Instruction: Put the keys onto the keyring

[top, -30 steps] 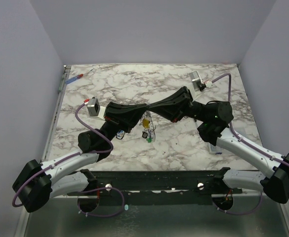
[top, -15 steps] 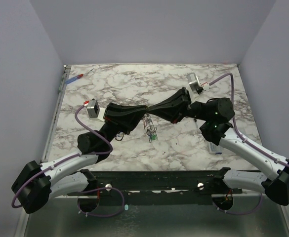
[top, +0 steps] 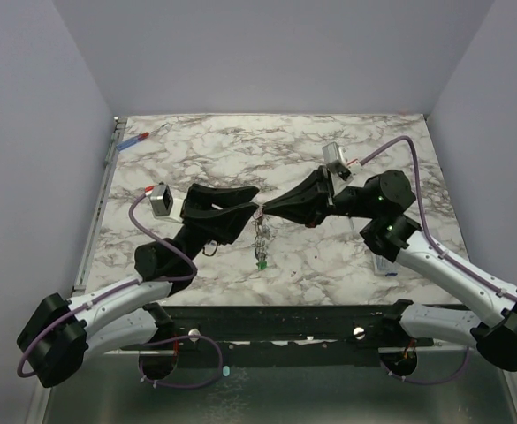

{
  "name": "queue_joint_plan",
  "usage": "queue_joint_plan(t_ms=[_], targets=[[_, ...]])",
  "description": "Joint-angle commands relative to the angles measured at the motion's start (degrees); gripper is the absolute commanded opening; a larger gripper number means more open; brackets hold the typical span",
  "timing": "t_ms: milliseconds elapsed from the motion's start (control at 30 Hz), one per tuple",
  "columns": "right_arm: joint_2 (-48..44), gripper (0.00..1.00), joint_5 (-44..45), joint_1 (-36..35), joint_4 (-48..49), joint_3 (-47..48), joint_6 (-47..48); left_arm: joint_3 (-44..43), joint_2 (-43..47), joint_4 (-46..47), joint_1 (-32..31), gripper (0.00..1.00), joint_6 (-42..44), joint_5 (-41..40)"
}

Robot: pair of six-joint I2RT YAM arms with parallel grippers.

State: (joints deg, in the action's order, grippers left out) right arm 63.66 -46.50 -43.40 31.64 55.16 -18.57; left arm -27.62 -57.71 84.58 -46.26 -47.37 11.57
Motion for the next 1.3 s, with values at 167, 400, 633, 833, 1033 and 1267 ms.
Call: queue_joint_plan(t_ms=[167, 400, 633, 833, 1033, 1267], targets=[[-7.68, 0.01, 4.24, -0.1, -6.44, -3.02, 16.99, 4.45, 15.14, -8.36, -0.23, 0.76, 7.69, -5.86], [-12.03, 0.01, 10.45, -0.15, 2.76, -11.3, 25.91, 3.74, 30.05, -38.99, -0.18, 0.85, 16.99, -12.58], [-14.69, 0.01, 17.74, -0.5, 7.45, -17.42, 33.49, -4.38, 31.57, -76.6, -0.23, 0.84, 18.07, -34.38], [-16.84, 0.01, 24.49, -0.76, 8.15, -20.81, 35.68, -10.56, 23.41, -95.35, -0.23, 0.82, 12.87, -42.76], [-19.67, 0.01, 30.3, -0.76, 9.35, -24.51, 31.99, -17.68, 10.61, -107.8, -0.16, 0.79, 7.32, -43.68], [-23.7, 0.01, 35.54, -0.81, 8.17, -27.56, 22.8, -23.74, -2.23, -115.78, 2.65, 0.77, 9.82, -33.39]])
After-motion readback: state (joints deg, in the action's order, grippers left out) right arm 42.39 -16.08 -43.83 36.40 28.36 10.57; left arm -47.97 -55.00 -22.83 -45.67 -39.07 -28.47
